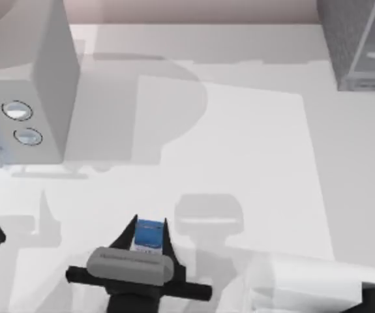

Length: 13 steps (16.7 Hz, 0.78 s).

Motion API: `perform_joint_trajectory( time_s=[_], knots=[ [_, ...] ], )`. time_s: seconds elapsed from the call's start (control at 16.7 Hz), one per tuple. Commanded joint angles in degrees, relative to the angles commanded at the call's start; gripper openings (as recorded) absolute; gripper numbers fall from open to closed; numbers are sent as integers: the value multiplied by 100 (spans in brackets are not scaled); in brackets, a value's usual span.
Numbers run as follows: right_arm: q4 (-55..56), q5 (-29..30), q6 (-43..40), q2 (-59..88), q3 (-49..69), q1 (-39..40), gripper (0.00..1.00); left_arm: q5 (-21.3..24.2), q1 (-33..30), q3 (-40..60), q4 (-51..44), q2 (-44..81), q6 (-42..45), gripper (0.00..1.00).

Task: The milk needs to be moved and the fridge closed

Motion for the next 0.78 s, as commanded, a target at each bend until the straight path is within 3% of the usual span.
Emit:
perform_joint_trajectory(
  time_s=[0.54,0.78],
  knots=[
    [-216,2,58,-186,-15,3,0,0,0,0,0,0,0,100],
    [-86,-531,40,-585,-233,-423,0,0,0,0,0,0,0,100]
  ],
)
